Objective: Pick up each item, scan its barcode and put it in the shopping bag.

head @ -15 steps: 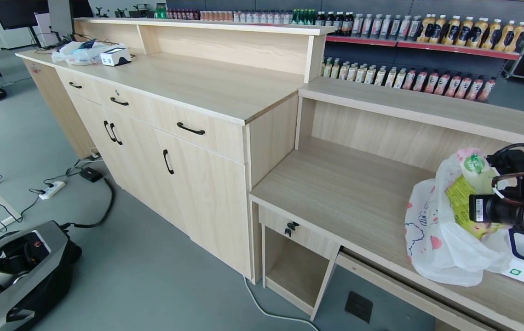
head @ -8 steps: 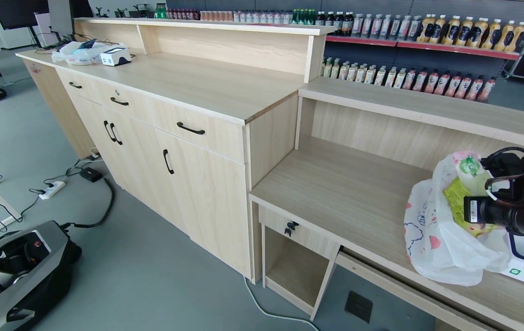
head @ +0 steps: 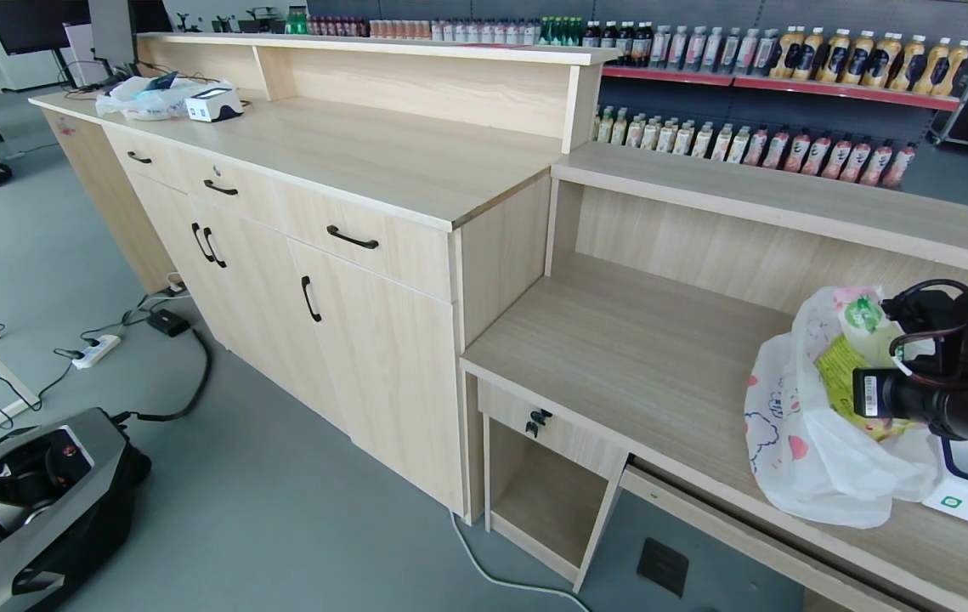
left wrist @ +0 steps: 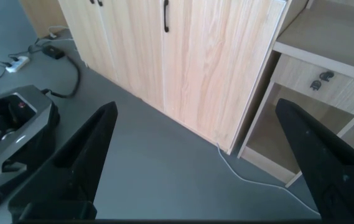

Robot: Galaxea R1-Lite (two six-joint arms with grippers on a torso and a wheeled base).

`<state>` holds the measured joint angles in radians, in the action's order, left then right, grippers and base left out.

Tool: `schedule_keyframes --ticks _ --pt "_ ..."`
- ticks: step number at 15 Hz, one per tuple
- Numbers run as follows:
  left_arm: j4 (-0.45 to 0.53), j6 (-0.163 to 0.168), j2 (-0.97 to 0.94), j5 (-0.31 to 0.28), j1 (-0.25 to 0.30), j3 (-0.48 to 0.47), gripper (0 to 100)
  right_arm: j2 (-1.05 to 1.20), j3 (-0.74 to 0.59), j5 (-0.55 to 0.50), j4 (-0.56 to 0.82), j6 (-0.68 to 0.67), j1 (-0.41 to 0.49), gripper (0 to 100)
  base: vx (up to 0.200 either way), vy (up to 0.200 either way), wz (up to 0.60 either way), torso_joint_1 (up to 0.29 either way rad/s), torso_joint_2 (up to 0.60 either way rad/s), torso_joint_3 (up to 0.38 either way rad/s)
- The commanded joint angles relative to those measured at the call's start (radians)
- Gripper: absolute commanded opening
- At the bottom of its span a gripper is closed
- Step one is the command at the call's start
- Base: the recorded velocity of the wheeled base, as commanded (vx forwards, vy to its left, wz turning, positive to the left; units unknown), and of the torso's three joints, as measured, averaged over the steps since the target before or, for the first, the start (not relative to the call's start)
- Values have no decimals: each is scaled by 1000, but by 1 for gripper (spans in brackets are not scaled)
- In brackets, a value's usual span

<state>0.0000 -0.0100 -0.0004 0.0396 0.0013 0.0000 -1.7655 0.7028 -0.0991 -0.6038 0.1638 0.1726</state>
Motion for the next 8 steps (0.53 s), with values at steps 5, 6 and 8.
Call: schedule_keyframes --ticks 5,6,8 --pt "0 -1 0 -1 0 0 100 35 -11 1 7 0 13 100 0 0 0 0 0 0" --pt "0 -1 0 0 0 0 100 60 -14 1 9 6 13 100 0 0 0 0 0 0" --pt "0 -1 0 0 0 0 100 126 -12 18 7 43 8 100 0 0 0 0 0 0"
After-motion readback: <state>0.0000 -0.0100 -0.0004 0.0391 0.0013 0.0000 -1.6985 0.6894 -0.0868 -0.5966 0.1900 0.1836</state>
